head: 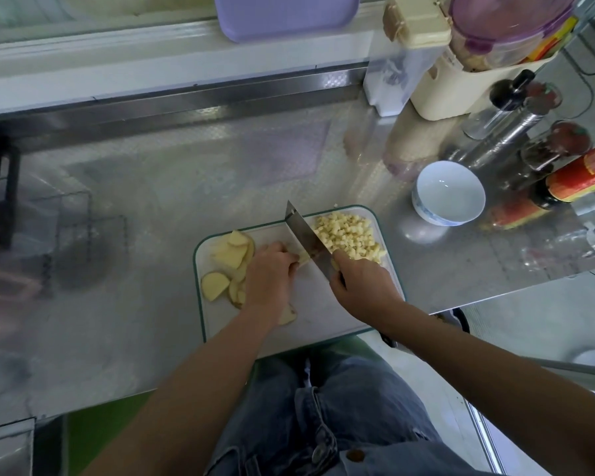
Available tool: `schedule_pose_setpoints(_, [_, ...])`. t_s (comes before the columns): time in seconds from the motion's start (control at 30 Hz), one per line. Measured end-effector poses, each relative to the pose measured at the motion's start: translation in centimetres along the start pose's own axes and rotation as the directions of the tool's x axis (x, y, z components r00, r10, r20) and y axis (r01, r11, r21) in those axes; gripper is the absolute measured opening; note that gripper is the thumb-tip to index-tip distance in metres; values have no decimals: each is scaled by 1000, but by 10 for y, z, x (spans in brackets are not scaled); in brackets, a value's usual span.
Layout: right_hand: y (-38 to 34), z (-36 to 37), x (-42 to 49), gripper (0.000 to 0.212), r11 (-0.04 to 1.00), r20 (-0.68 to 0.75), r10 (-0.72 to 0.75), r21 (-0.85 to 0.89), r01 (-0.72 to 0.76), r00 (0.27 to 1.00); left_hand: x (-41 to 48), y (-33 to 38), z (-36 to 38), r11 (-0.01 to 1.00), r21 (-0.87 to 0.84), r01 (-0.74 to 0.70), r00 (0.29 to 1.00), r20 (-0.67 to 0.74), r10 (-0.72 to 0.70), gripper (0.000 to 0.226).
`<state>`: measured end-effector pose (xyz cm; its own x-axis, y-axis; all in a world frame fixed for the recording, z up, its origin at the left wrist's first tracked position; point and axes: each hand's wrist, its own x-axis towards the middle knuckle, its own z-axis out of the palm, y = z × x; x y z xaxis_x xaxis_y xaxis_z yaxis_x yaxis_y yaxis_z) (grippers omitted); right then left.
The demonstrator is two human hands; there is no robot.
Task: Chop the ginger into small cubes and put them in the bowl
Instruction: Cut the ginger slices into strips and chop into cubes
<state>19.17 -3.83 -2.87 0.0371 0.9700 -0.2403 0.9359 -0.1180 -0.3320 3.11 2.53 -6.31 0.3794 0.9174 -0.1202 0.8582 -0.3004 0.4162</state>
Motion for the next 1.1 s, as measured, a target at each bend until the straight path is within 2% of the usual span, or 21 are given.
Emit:
schedule_pose_setpoints(0.3, [-2,17,7,6,999,5,30,26,-30,1000,1,0,-3,999,-46,-10,1000,-12,10,20])
schedule_pose_setpoints(0.47, [-2,3,14,13,997,-25,0,82,2,1000,-3,-3,-3,999,-35,-10,999,-40,8,21])
schedule_pose_setpoints(0.67, [-3,-5,12,11,997,18,-72,7,72,997,-4,-7,-2,999,-31,14,999,-30,-15,17])
schedule_pose_setpoints(0.93, [-5,14,12,10,999,40,-25,36,23,999,-4,-6,-5,998,-60,5,1000,-24,-7,18])
schedule_pose_setpoints(1.1, [-6,24,13,12,999,13,-3,34,2,1000,-6,-6,-5,1000,0,-12,1000,-10,12,20])
